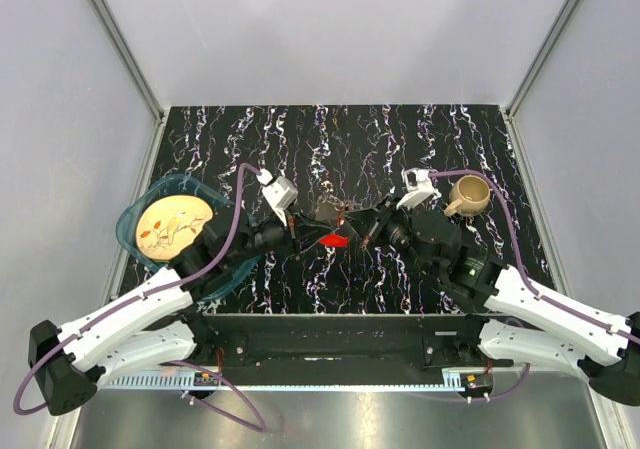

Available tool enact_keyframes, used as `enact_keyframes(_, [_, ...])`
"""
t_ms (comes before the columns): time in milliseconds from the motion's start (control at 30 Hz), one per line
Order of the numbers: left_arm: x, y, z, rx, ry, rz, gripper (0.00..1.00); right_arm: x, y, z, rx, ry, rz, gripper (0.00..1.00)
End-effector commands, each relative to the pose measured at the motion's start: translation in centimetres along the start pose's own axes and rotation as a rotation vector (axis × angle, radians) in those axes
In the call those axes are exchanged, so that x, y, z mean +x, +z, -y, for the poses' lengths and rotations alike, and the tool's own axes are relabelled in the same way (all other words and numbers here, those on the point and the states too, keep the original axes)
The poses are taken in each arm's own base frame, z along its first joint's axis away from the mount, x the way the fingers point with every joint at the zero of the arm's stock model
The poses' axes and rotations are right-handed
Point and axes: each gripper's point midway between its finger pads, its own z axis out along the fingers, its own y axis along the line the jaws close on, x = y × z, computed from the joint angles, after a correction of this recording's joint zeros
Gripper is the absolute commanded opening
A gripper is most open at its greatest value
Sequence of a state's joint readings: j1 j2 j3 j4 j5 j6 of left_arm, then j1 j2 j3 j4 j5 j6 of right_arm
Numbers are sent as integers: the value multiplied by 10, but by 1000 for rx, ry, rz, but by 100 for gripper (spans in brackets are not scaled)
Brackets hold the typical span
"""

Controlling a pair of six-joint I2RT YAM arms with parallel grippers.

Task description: Remove the keys from the keyring

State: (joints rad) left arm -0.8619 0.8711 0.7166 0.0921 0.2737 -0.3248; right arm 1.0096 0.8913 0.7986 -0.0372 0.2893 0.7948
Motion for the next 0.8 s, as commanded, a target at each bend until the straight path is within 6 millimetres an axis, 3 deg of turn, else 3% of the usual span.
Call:
enact_keyframes(0, [-14, -13, 35, 137, 79, 35, 0, -35, -1, 11, 85, -78, 130, 0])
enact_keyframes(500, [-2, -19, 26, 105, 145, -16, 0, -2, -21, -2, -122, -428, -52, 0])
enact_keyframes(667, [4, -21, 27, 124, 207, -68, 0, 1, -37, 18, -81, -590, -113, 0])
enact_keyframes(733, [14, -25, 23, 113, 217, -145, 0, 3, -44, 26, -54, -614, -139, 0])
enact_keyframes(767, [6, -24, 25, 116, 249, -157, 0, 3, -46, 29, -49, -626, -142, 0])
